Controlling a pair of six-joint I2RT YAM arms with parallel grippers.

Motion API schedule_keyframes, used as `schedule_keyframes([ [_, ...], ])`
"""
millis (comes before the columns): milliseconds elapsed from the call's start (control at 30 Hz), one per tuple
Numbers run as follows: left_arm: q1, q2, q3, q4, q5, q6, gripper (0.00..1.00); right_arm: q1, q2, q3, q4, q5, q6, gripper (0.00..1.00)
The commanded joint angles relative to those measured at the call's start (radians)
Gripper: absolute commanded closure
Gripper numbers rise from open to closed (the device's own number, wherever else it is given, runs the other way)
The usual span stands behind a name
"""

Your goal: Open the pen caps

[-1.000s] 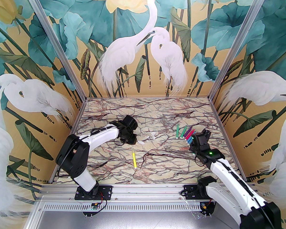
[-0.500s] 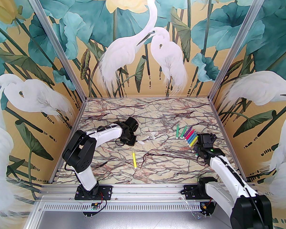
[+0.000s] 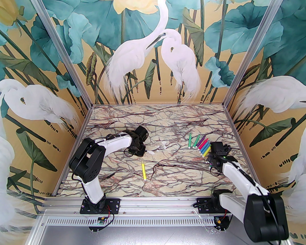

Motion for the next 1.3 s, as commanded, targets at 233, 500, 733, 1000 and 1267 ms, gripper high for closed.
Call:
schedule_keyframes([
  [233, -0.004, 0.012, 0.02, 0.01, -0.025, 0.011, 0.84, -0.013, 0.084, 0.051, 0.04, 0.019, -0.015, 0.82],
  [500, -0.004, 0.0, 0.02, 0.009, -0.022, 0.003, 0.77, -0.022, 0.129, 0.057, 0.062, -0.004, -0.016, 0.81],
  [733, -0.004, -0.014, 0.018, 0.005, -0.021, 0.0, 0.73, -0.022, 0.139, 0.062, 0.064, -0.009, -0.017, 0.75],
  [1000, -0.004, -0.062, 0.015, 0.002, -0.009, -0.014, 0.67, -0.023, 0.11, 0.06, 0.049, -0.003, -0.027, 0.71],
  [1267, -0.003, -0.182, -0.019, 0.015, -0.008, -0.043, 0.51, -0.022, 0.029, 0.07, 0.015, -0.041, -0.046, 0.69],
])
